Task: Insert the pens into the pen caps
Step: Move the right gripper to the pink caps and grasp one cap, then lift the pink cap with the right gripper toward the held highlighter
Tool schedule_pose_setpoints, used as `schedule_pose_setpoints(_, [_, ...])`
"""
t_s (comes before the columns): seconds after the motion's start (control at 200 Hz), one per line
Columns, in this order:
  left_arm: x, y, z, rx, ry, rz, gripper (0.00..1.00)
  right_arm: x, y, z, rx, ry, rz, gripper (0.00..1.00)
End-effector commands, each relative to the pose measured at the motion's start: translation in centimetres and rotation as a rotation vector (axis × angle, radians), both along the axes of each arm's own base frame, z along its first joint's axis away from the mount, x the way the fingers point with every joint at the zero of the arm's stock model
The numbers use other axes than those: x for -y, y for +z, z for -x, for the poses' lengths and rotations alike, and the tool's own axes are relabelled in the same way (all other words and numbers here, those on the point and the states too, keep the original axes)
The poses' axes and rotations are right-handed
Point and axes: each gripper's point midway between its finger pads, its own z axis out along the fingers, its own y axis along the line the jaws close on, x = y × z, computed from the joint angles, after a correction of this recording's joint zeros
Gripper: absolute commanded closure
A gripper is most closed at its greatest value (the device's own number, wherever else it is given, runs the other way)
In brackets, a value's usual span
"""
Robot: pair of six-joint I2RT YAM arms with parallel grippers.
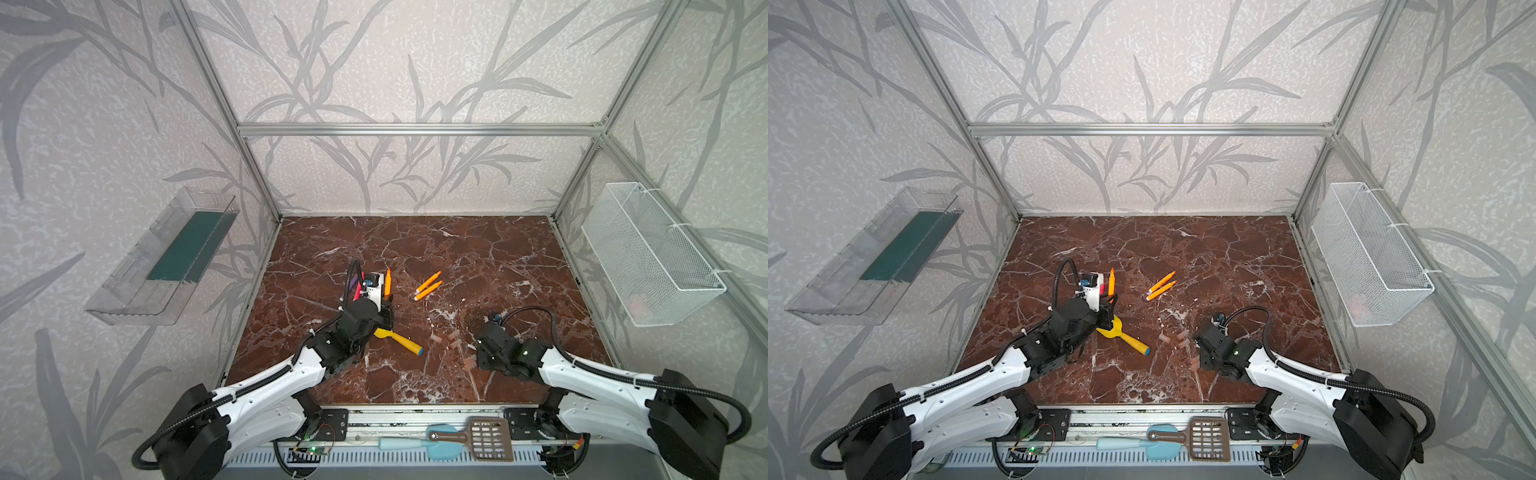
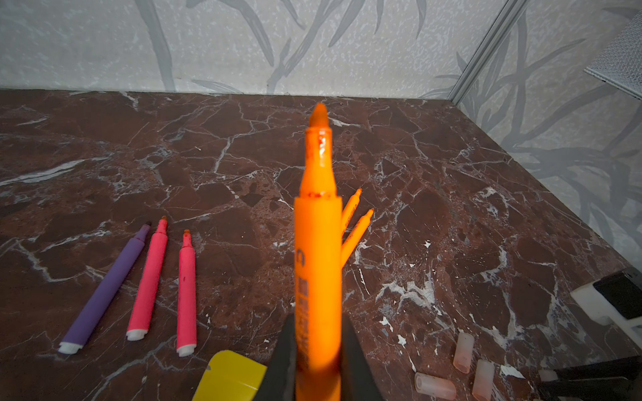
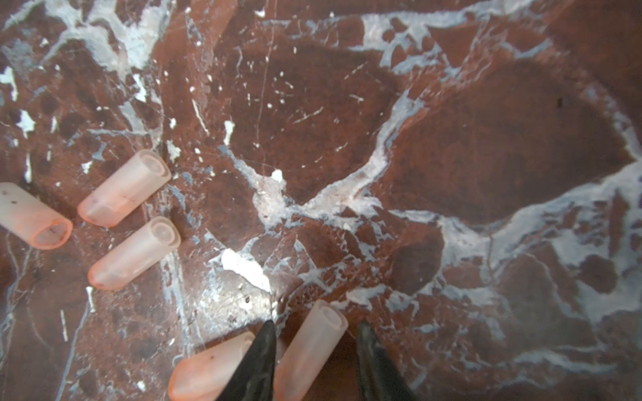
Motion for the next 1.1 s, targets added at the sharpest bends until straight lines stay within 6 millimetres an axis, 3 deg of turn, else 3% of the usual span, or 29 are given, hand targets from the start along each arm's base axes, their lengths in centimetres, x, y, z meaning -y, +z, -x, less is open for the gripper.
schedule_pose_setpoints(0.0, [0.2, 1.2, -0.5, 0.018, 0.012, 0.023, 1.0, 0.1, -0.5, 0.6, -0.017, -0.002, -0.011, 0.67])
schedule_pose_setpoints(0.48, [0.5, 1.1, -0.5, 0.039, -0.007, 0.042, 1.0, 0.2, -1.5, 0.6, -0.027, -0.015, -0.008, 0.84])
schedule_pose_setpoints(0.695, [1.1, 1.2, -0.4, 0.032, -0.035, 0.051, 1.0, 0.5, -1.0, 0.5, 0.003, -0.039, -0.02, 0.89])
schedule_pose_setpoints(0.875, [2.6, 1.4, 0.3, 0.029, -0.123, 0.082, 1.0, 0.7, 2.1, -1.3, 0.138, -0.073, -0.048, 0.92])
schedule_pose_setpoints(1.095, [3.6, 2.0, 1.0, 0.045, -0.194, 0.124, 1.0, -0.4, 9.6, -4.3, 0.393, -0.073, -0.173, 0.92])
